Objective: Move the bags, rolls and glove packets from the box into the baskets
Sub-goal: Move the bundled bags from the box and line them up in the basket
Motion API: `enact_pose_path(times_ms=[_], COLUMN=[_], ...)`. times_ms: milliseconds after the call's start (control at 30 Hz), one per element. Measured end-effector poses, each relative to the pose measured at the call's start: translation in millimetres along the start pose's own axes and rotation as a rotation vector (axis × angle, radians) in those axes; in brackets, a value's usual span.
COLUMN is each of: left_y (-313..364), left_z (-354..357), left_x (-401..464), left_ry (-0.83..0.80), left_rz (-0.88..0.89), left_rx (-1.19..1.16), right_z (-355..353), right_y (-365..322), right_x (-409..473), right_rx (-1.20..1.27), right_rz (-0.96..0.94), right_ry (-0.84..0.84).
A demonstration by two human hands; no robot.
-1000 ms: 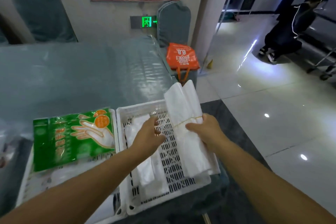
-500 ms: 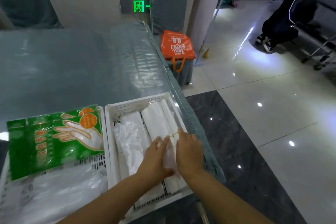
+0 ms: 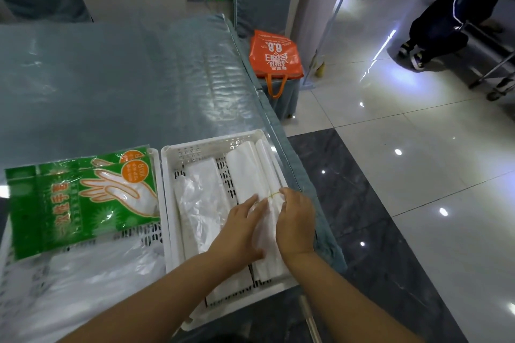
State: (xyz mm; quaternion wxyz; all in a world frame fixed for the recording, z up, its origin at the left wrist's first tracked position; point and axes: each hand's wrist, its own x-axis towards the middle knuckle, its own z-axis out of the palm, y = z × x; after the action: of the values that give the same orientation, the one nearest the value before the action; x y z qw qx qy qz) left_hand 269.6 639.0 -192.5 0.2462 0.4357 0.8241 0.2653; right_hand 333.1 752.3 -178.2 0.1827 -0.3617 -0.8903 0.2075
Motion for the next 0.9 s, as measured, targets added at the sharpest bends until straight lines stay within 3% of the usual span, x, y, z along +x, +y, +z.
enact_pose_path(times_ms=[233, 433, 633, 900], left_y=[5.8, 7.8, -1.7, -11.6], left_z=[1.2, -9.6, -61.3, -174.5], left_x=[-7.7, -13.0, -36.5, -129.8], left_ry=[-0.063, -0.099, 0.155, 0.576], left_rz=[0.009, 0.013, -0.022, -0.210], left_rx=[0.156, 0.259, 0.267, 0.242], right_z=[0.0, -4.6, -14.3, -12.9], right_y=[1.6, -0.9, -33.1, -155.1], right_x=[-5.4, -4.9, 8.0, 5.1], right_rx=[-0.154, -0.130, 0.010, 0.259], right_rz=[-0.161, -0.146, -0.312, -0.667], right_ry=[-0.028, -0.040, -0.010, -0.047])
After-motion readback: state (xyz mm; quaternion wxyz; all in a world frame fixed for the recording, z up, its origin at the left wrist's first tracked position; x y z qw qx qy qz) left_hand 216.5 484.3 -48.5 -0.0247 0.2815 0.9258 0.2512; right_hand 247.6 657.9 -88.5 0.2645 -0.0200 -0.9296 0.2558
